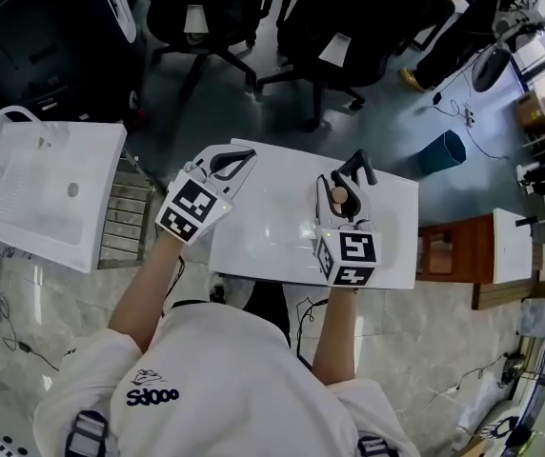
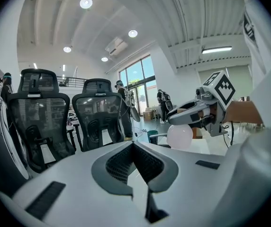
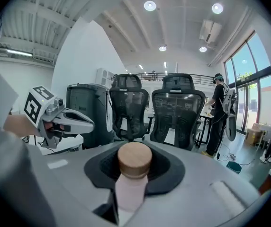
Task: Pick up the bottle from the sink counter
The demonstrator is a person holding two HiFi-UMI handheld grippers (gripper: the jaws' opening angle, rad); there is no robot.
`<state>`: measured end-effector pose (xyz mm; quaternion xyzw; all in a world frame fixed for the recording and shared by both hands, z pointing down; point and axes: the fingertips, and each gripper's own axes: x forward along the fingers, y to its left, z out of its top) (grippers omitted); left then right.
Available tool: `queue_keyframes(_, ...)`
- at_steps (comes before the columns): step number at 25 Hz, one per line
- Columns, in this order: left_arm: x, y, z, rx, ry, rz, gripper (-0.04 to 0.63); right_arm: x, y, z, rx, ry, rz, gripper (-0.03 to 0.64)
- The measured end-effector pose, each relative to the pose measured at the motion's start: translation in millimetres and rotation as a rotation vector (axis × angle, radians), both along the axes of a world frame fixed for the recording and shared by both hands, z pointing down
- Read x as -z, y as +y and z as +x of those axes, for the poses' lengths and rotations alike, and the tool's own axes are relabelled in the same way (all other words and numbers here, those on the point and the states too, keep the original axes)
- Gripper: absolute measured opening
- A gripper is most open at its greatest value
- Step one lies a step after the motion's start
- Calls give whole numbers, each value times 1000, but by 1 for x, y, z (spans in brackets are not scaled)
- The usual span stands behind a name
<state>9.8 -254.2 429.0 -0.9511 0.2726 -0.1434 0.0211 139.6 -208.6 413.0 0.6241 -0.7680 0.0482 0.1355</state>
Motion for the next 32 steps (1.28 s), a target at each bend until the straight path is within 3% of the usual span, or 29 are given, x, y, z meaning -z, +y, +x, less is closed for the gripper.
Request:
queue_keyframes(12,32,21,8,-38,30,49,2,38,31,2,-32,-9,51,104)
queue_keyframes(32,42,33,14,-88,13,84,2,45,45,-2,-34,7,67,104)
